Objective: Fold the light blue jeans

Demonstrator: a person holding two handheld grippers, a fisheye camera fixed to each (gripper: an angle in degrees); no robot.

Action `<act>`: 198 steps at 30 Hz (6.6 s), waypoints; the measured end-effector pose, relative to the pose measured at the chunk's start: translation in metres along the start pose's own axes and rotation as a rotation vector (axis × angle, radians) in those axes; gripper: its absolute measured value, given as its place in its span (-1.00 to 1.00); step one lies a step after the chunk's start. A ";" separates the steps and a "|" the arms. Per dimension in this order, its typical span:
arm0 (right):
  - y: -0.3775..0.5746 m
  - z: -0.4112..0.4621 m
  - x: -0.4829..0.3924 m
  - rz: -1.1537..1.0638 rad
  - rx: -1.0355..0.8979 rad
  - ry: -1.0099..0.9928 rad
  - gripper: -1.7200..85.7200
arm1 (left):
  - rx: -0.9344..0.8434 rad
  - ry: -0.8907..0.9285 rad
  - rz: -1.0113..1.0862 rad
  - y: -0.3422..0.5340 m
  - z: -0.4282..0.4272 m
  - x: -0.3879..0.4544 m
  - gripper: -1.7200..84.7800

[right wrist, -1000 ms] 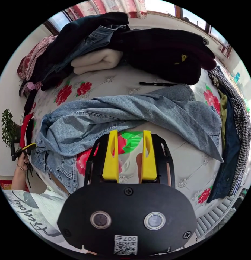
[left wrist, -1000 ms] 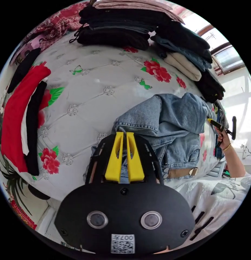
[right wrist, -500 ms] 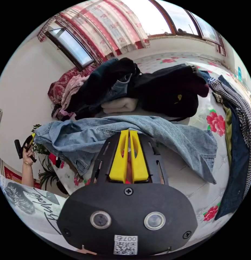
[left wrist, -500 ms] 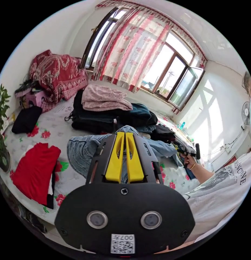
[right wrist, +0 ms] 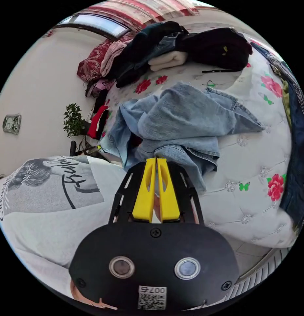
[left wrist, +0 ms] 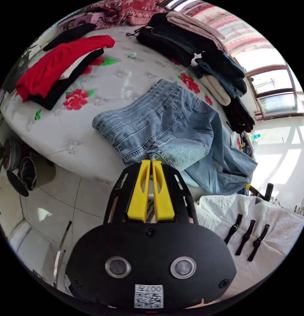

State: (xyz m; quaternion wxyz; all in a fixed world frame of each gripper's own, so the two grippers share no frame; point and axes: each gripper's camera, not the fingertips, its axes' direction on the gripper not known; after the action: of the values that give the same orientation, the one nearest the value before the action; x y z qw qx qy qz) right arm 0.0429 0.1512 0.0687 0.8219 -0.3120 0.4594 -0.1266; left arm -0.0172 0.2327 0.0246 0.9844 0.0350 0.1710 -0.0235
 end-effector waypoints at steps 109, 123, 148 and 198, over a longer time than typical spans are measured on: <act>0.021 -0.033 0.093 0.536 0.559 0.472 -0.79 | 0.115 0.338 -0.207 -0.056 0.014 -0.110 -0.80; 0.151 0.040 0.211 0.972 0.459 0.318 -0.78 | 0.250 0.465 -0.520 -0.055 0.028 -0.183 -0.72; 0.106 -0.194 0.080 0.124 1.129 -0.140 -0.97 | 0.551 0.308 0.620 -0.124 -0.260 0.022 -0.97; -0.230 0.042 0.074 0.202 0.112 0.581 -0.85 | 0.109 0.005 0.035 -0.305 -0.003 0.031 -0.77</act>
State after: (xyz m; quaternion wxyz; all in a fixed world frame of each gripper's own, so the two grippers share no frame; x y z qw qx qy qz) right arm 0.1362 -0.0469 0.1789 0.6807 -0.1697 0.6959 -0.1532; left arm -0.0064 -0.0721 -0.0070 0.9808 0.0917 0.1713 -0.0154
